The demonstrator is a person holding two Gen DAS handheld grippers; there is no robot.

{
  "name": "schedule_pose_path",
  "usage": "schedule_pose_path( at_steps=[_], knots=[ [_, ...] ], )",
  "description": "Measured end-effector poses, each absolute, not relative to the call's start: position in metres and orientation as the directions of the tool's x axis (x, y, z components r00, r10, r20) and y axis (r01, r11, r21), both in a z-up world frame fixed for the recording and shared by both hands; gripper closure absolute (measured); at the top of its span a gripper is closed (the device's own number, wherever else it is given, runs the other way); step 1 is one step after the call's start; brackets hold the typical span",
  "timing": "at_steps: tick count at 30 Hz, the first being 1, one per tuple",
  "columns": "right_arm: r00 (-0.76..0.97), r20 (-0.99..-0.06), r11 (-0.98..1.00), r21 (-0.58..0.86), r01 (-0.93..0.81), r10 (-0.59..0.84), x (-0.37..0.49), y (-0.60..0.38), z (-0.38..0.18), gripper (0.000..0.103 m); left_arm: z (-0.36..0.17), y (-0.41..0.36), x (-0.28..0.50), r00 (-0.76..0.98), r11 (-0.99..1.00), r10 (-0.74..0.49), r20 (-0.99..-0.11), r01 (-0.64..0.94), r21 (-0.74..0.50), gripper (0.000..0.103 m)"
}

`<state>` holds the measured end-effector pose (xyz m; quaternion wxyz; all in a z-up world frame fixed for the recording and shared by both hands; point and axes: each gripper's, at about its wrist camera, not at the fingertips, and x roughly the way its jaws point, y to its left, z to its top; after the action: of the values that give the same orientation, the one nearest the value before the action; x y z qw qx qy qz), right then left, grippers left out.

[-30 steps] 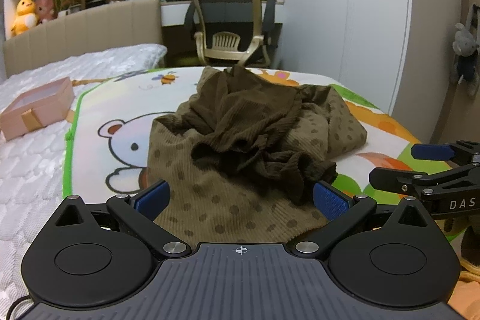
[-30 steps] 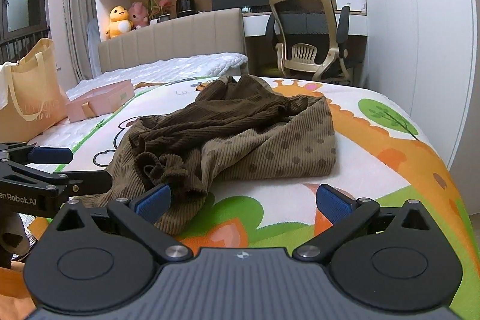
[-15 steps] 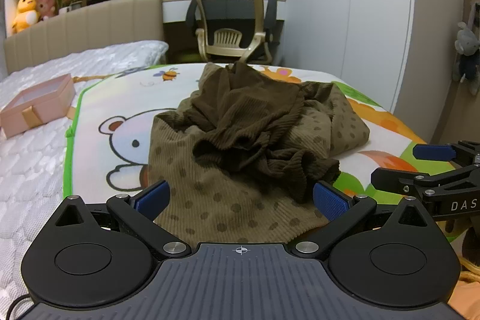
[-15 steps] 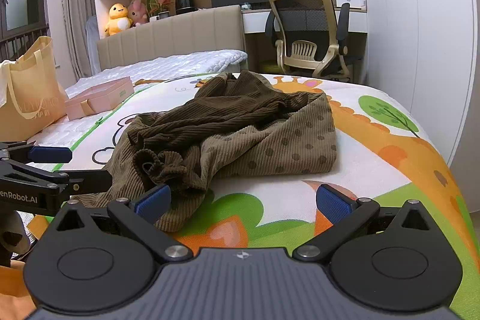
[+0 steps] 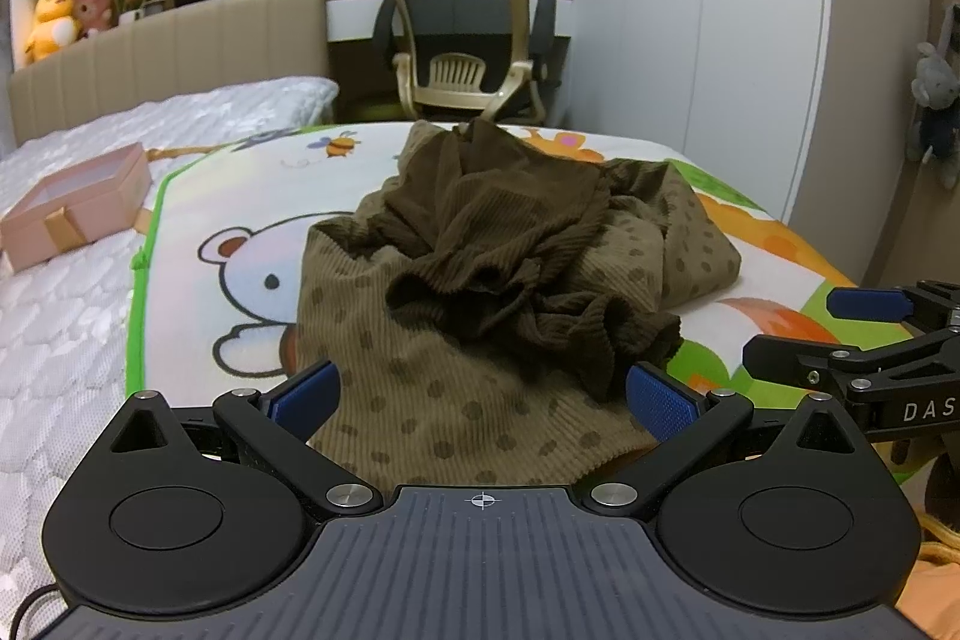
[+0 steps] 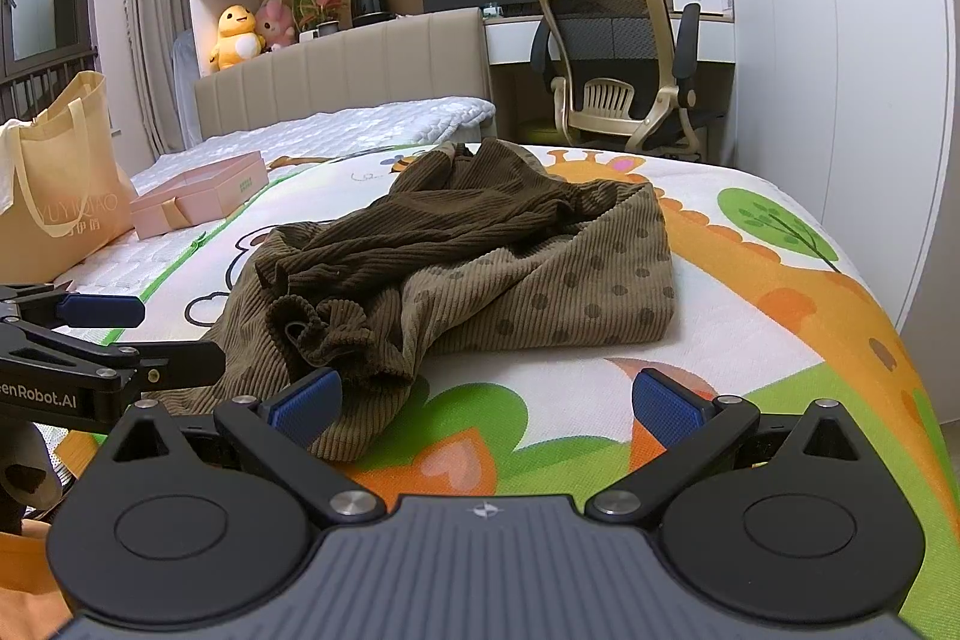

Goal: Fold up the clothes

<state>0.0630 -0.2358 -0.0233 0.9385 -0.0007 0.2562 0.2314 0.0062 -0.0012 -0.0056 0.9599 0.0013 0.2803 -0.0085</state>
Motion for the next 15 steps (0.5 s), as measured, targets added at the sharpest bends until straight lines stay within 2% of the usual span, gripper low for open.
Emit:
schedule_pose_path(
  at_steps=[15],
  knots=[
    [0.759,-0.485,0.893,0.119,-0.434,0.434,0.0630,-0.2354,-0.0243,0.000,-0.0063,-0.0005,0.0063,0.840,1.000,-0.015,-0.542,0.014,-0.006,0.000]
  ],
)
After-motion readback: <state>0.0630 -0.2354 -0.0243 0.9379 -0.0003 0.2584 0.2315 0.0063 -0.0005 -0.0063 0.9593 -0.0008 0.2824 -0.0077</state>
